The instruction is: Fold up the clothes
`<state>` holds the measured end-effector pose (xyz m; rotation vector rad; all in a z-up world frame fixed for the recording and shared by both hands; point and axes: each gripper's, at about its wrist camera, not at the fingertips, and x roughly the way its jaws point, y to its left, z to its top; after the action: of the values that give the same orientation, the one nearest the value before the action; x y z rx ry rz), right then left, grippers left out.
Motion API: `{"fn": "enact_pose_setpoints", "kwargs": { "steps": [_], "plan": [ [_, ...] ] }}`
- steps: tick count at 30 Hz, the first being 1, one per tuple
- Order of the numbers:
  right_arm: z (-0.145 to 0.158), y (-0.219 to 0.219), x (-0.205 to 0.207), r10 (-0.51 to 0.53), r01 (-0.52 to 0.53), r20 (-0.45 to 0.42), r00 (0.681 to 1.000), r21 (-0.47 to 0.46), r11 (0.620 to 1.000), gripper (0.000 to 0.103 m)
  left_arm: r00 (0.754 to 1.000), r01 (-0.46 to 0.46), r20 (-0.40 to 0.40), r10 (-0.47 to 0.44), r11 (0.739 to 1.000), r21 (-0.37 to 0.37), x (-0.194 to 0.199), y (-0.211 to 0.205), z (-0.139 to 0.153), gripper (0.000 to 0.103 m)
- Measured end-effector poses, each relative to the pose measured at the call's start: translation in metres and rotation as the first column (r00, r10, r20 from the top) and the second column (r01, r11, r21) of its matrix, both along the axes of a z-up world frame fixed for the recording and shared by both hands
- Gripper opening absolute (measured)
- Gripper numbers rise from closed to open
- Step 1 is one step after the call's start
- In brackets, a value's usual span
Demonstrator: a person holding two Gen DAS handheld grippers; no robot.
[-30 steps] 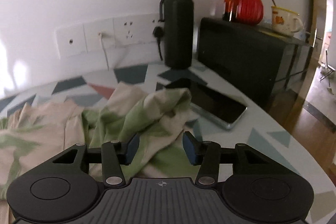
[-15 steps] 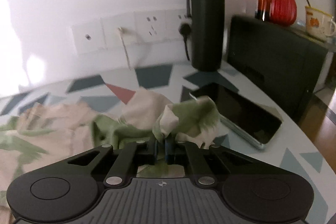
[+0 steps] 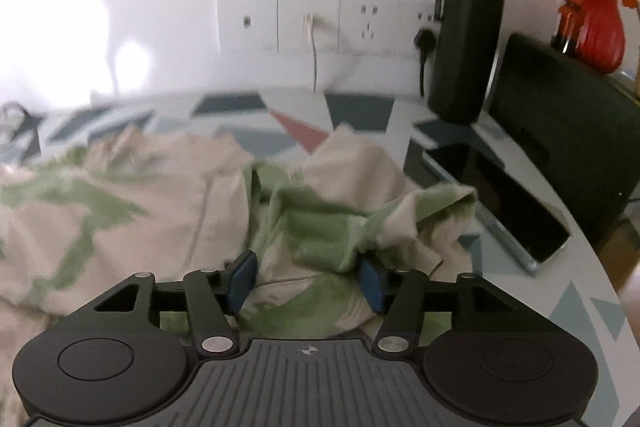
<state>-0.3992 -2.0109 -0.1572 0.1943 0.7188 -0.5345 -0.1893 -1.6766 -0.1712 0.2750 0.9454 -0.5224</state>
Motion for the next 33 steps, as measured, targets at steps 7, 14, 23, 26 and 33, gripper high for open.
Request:
{"fn": "enact_pose_setpoints", "kwargs": {
  "steps": [7, 14, 23, 26, 33],
  "plan": [
    [0.007, -0.032, -0.010, -0.145, 0.129, 0.106, 0.984, 0.150, 0.980, 0.008, 1.000, 0.005, 0.012, -0.005, 1.000, -0.006, -0.001, 0.001, -0.001, 0.103],
    [0.056, -0.028, -0.024, -0.212, 0.174, 0.272, 0.938, 0.159, 0.972, 0.006, 0.999, 0.037, -0.019, -0.038, 0.999, -0.036, 0.008, 0.006, 0.007, 0.102],
    [0.078, 0.056, 0.041, 0.015, -0.114, 0.384, 0.923, 0.236, 0.965, 0.006, 0.999, -0.036, 0.008, 0.039, 0.976, -0.213, 0.033, 0.045, 0.050, 0.102],
    [0.071, 0.097, 0.083, 0.129, -0.237, 0.377, 0.917, 0.256, 0.937, 0.007, 0.996, -0.082, 0.013, 0.088, 0.969, -0.232, 0.043, 0.061, 0.058, 0.102],
    [0.029, 0.162, 0.138, 0.318, -0.375, 0.234, 0.919, 0.261, 0.889, 0.031, 0.989, -0.147, -0.056, 0.137, 0.950, -0.277, 0.053, 0.088, 0.055, 0.102]
  ]
}}
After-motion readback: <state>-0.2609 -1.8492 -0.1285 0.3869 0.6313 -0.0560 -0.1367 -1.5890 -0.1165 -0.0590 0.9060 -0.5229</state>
